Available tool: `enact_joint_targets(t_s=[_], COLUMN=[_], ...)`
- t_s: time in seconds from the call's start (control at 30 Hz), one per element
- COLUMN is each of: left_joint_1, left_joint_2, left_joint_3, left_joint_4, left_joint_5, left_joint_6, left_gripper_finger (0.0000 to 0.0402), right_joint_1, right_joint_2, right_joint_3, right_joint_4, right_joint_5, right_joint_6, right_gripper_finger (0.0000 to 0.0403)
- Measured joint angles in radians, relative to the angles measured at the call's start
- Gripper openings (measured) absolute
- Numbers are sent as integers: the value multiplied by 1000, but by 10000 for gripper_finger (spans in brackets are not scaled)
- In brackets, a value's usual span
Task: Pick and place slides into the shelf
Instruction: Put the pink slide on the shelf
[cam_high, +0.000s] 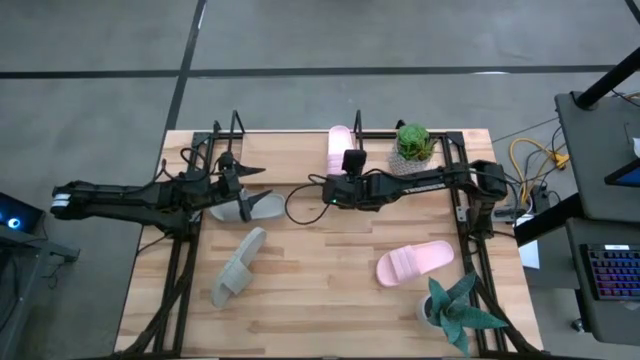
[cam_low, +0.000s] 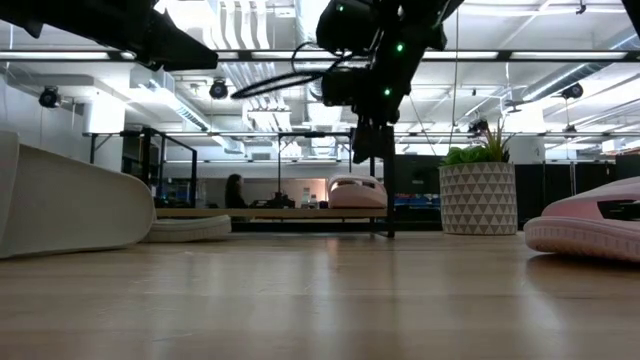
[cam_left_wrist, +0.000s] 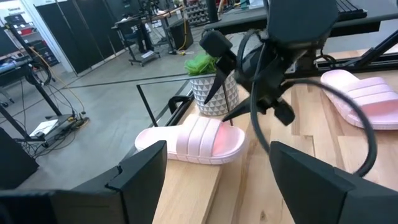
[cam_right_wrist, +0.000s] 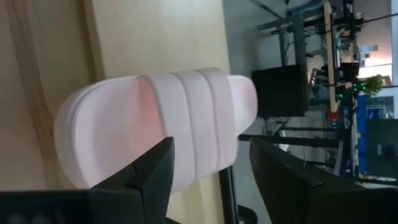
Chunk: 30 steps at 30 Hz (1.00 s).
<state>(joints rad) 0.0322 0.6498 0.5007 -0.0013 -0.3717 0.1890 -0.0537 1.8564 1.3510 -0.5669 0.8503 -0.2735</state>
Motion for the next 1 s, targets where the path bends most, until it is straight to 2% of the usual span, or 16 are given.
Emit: enact_joint_targets(t_s=[0.07,0.33,0.63,0.8,1.0], left_joint_1=[0,0,0,0,0], left_joint_2=[-3,-4,4,7,20], left_joint_3=[0,-1,-1,-1,-2], left_joint_4=[0,-1,-1,0,-1], left_joint_5=[0,0,0,1,1], left_joint_6=[0,-1,-1,-2,-2], left_gripper_finger=[267,267,267,267,267], right_joint_1=[5,48,169,249,316], right_joint_2=[-18,-144,-296,-342,-377], right_joint_3=[0,-1,-1,-1,-1], right_joint_4=[-23,-119,-182,-213,-316], right_joint_5=[-32,-273,-302,-313,-419], right_joint_6=[11,165,358,405,473], right_gripper_finger=[198,198,191,183,176])
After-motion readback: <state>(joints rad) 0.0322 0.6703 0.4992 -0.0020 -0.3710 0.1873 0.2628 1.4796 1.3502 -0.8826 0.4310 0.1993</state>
